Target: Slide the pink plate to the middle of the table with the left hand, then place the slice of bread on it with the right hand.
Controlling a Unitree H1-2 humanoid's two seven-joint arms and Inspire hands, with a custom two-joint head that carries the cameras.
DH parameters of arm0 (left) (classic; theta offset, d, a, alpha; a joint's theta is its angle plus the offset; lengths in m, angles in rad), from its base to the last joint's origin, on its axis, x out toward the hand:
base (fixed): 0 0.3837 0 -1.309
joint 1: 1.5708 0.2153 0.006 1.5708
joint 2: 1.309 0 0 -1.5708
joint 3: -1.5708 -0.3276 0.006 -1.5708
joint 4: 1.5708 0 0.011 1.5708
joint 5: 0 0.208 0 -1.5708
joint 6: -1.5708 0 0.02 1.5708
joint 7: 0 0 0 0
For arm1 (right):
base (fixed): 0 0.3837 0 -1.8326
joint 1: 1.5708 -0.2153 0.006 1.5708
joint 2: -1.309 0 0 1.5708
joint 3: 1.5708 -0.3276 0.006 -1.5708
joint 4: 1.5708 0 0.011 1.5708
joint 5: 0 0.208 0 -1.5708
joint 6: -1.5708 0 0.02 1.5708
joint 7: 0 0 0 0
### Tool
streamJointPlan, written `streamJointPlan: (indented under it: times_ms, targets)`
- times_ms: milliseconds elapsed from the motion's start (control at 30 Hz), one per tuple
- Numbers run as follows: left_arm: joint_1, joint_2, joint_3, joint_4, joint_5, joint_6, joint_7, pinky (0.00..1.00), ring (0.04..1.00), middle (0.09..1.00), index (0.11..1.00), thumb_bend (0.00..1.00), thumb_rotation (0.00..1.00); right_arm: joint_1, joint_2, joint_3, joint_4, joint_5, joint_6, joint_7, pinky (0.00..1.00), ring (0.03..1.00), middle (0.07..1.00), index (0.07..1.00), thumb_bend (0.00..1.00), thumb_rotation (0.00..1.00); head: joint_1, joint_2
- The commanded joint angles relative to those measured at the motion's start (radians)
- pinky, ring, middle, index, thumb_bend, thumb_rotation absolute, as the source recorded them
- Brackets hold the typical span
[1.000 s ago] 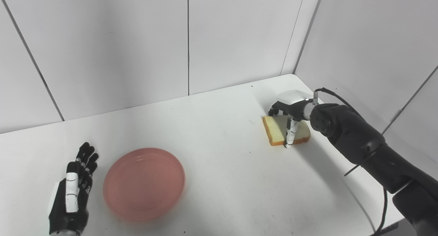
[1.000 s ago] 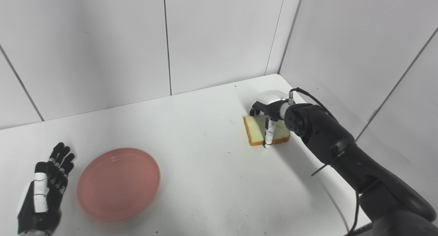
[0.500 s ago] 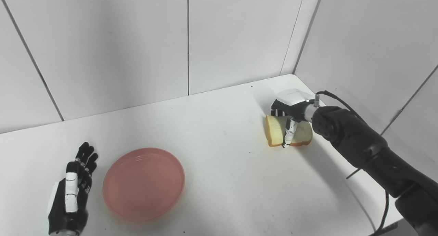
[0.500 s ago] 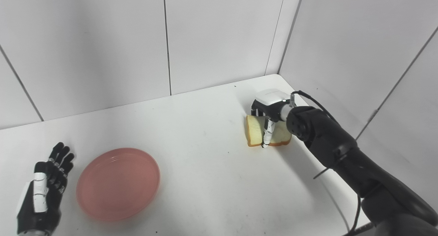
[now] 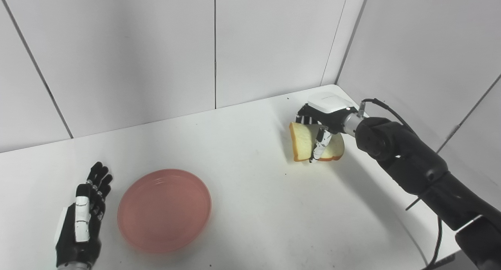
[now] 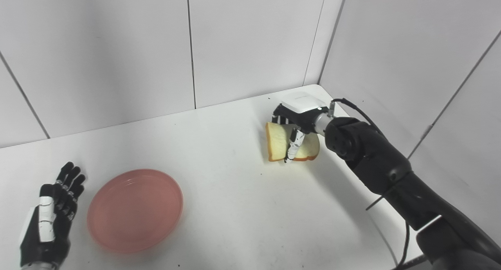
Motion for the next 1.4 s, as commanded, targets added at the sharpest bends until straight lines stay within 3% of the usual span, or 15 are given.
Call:
streamJointPlan:
  times_ms: [0,133,233,367,667,1000,1133,1367]
  targets:
    - [0.007,-0.009,-0.004,0.015,0.003,-0.017,0.004,1.00,0.961,0.962,0.907,0.73,1.00,-0.045,-0.012,-0.034,-0.060,0.006,0.025,0.008,0.36,0.425,0.461,0.512,0.53,0.00,0.006,0.001]
    - [0.010,-0.016,-0.007,0.011,0.005,-0.022,0.007,1.00,0.963,0.961,0.902,0.71,1.00,-0.062,0.001,-0.035,-0.110,-0.001,-0.004,0.003,0.38,0.438,0.476,0.499,0.53,0.00,0.021,0.000]
    - [0.011,-0.022,-0.009,0.015,0.013,-0.034,0.012,1.00,0.962,0.958,0.899,0.70,1.00,-0.075,0.030,-0.040,-0.143,0.018,0.012,0.014,0.39,0.448,0.488,0.488,0.53,0.00,0.039,-0.001]
    - [0.012,-0.027,-0.013,0.013,0.020,-0.037,0.016,1.00,0.968,0.961,0.909,0.70,1.00,-0.100,0.094,-0.036,-0.193,0.063,0.007,0.033,0.37,0.434,0.463,0.506,0.53,0.00,0.058,0.001]
    - [0.022,-0.054,-0.033,-0.015,0.045,-0.013,0.041,1.00,0.994,0.991,0.948,0.71,1.00,-0.157,0.255,0.032,-0.227,0.108,-0.043,0.054,0.36,0.423,0.469,0.499,0.53,0.00,0.199,0.004]
    - [0.027,-0.089,-0.035,-0.029,0.070,-0.009,0.069,1.00,0.998,0.999,0.978,0.70,1.00,-0.214,0.436,0.108,-0.208,0.134,-0.083,0.039,0.32,0.393,0.459,0.503,0.53,0.00,0.293,0.007]
    - [0.025,-0.097,-0.036,-0.018,0.068,-0.028,0.075,1.00,0.999,1.000,0.979,0.70,1.00,-0.233,0.482,0.145,-0.182,0.108,-0.082,0.048,0.34,0.404,0.456,0.503,0.53,0.00,0.322,0.011]
    - [0.017,-0.120,-0.049,0.020,0.119,-0.061,0.125,1.00,0.995,1.000,0.980,0.69,1.00,-0.250,0.519,0.215,-0.117,0.059,-0.136,0.045,0.41,0.458,0.490,0.482,0.53,0.00,0.462,0.029]
